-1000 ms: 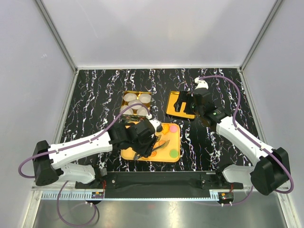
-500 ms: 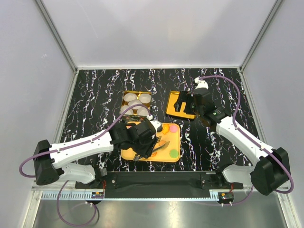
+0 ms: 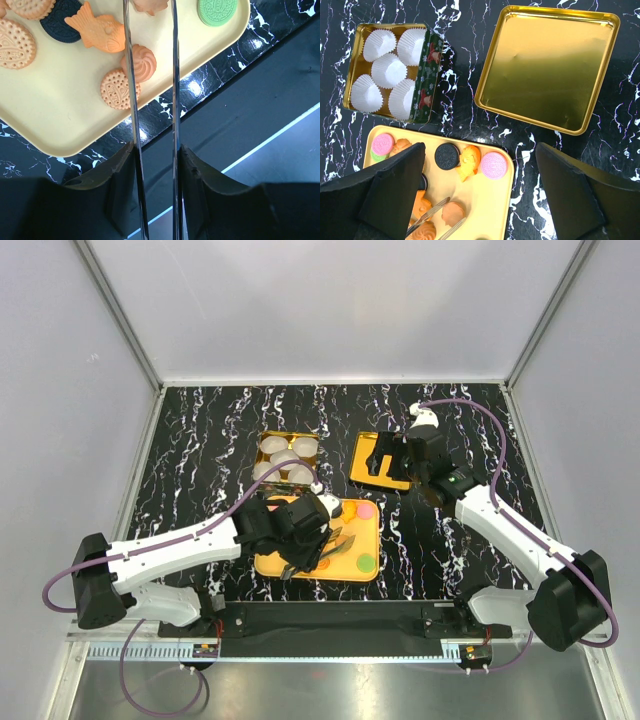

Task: Pack the cookies

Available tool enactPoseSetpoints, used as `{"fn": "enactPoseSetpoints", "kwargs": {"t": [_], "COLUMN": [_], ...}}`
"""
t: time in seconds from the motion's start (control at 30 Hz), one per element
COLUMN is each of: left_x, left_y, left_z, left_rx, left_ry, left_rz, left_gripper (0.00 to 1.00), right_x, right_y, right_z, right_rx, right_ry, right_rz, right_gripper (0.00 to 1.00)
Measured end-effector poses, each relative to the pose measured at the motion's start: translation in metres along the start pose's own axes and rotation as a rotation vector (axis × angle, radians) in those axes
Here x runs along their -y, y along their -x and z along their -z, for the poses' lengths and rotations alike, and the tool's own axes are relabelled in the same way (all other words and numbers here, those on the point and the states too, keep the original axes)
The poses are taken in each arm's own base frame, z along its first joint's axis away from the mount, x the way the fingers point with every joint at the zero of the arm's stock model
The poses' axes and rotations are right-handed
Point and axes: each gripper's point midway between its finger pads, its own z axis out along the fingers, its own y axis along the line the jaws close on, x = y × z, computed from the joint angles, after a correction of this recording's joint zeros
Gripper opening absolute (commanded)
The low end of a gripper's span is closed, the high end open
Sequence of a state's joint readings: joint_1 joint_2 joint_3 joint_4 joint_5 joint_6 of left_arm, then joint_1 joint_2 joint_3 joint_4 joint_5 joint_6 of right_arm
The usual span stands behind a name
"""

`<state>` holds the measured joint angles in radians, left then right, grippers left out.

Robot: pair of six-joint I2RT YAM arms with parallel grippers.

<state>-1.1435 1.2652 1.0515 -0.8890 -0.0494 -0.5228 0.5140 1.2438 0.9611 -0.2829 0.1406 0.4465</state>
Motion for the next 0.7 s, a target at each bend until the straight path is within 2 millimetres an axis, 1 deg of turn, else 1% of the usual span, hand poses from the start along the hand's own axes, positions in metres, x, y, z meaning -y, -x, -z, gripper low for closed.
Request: {"fn": "enactPoseSetpoints", "kwargs": {"t": [0.2,0.57,0.63,0.7], "left_x": [-0.001,-0.004,-0.006,-0.009], "left_y": [0.001,0.012,0.016,0.025], "left_z": [0.002,0.019,0.023,0.029], "left_rx": [0.005,0.049,0.063,0.09], "left_ry": [0.009,0.025,0.03,0.035], "left_rz": [-0.003,0.001,0.005,0.015], "left_gripper": [0.39,0.4,0.4,0.4], "right_x": [0.0,0.0,0.0,0.0], "right_y": [0.0,0.0,0.0,0.0], "right_z": [0.0,0.0,0.0,0.0], "right_rx": [0.0,0.0,0.0,0.0], "right_ry": [0.0,0.0,0.0,0.0], "right_rz": [0.002,0.002,0.002,0.002], "right_gripper": [1.0,1.0,1.0,1.0]}}
